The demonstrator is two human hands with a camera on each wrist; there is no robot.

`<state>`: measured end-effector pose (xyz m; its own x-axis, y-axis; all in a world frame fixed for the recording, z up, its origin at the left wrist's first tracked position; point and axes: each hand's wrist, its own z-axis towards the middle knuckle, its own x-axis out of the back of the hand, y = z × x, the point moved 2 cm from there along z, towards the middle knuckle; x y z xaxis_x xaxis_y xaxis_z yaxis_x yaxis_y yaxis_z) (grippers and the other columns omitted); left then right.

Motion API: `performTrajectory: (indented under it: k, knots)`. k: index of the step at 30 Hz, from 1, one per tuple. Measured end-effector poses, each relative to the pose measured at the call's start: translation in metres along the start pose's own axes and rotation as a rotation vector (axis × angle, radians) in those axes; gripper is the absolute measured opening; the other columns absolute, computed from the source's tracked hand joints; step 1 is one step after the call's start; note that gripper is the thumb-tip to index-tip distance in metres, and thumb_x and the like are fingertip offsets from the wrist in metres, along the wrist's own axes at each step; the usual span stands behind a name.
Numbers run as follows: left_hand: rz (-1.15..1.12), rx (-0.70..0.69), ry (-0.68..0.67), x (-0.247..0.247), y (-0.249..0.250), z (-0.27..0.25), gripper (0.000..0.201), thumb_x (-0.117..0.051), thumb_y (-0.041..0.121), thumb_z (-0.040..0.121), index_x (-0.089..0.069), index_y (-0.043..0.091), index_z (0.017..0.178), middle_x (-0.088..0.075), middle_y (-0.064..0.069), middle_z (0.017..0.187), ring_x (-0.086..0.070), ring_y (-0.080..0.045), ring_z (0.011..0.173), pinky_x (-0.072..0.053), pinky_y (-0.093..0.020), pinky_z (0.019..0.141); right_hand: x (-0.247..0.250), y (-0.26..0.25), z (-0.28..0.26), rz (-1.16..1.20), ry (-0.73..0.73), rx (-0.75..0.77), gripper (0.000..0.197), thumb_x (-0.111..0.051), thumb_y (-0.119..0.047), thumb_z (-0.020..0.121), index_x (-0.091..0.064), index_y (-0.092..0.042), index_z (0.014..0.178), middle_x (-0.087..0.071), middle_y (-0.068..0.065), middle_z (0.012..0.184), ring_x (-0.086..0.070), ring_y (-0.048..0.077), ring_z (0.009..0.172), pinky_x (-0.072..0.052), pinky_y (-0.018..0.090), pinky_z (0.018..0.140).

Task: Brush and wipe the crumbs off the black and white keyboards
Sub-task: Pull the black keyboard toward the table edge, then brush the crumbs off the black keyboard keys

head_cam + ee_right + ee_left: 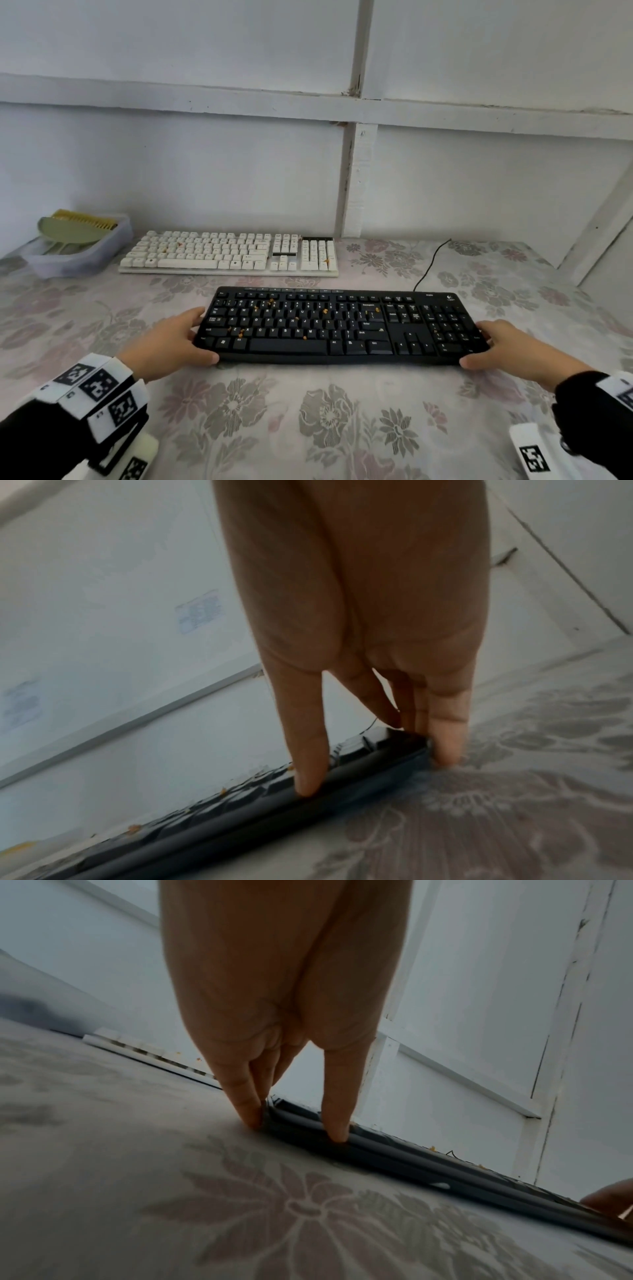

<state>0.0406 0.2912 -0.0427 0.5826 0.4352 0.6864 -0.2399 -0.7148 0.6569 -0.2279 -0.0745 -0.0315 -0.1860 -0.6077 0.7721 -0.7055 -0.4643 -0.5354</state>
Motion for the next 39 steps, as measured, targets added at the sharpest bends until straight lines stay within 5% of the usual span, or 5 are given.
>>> performTrajectory:
  k: [7,19,32,37,39]
  knots:
    - [-0.057,0.000,-0.006,0.006,-0.012,-0.009,0.085,-0.073,0.014,0.079,-0.022,0.010,0.147,-0.048,-0.004,0.137,-0.049,-0.011,0.105,-0.038,-0.023,0.092,-0.017,-0.055,-0.027,-0.193,-0.009,0.028,0.062,-0.069,-0.032,0.084,-0.040,-0.008,0.134,-0.036,0.005,0.131,-0.047,0.022,0.114,-0.041,0.028,0.088]
    - [0.076,-0.076,0.048,0.122,-0.078,0.005,0.081,-0.070,0.035,0.080,-0.025,0.021,0.145,-0.043,0.000,0.142,-0.043,-0.016,0.127,-0.038,-0.030,0.104,-0.109,-0.260,-0.034,-0.121,-0.146,0.358,0.087,-0.063,-0.048,0.084,-0.013,-0.022,0.151,-0.011,-0.006,0.158,-0.024,0.015,0.141,-0.024,0.028,0.110]
    - [0.092,-0.002,0.238,0.280,-0.199,0.079,0.076,-0.068,0.028,0.083,-0.027,0.015,0.145,-0.037,-0.008,0.146,-0.039,-0.025,0.131,-0.035,-0.037,0.106,-0.277,-0.498,0.018,0.003,-0.241,0.528,0.062,-0.055,-0.027,0.095,-0.026,-0.010,0.147,-0.032,0.003,0.149,-0.034,0.019,0.135,-0.029,0.014,0.092]
    - [0.096,-0.016,0.199,0.293,-0.213,0.112,0.075,-0.061,0.035,0.087,-0.020,0.014,0.147,-0.031,-0.007,0.151,-0.037,-0.025,0.134,-0.034,-0.039,0.108,-0.317,-0.535,0.044,0.078,-0.253,0.436,0.051,-0.051,-0.023,0.097,-0.035,0.003,0.138,-0.040,0.023,0.141,-0.042,0.036,0.128,-0.035,0.043,0.106]
    - [0.054,-0.025,0.175,0.294,-0.215,0.122,0.072,-0.059,0.035,0.089,-0.021,0.015,0.147,-0.031,-0.006,0.151,-0.038,-0.024,0.133,-0.034,-0.038,0.108,-0.326,-0.542,0.053,0.113,-0.247,0.433,0.051,-0.050,-0.023,0.097,-0.032,-0.004,0.141,-0.041,0.014,0.143,-0.043,0.032,0.128,-0.035,0.038,0.107]
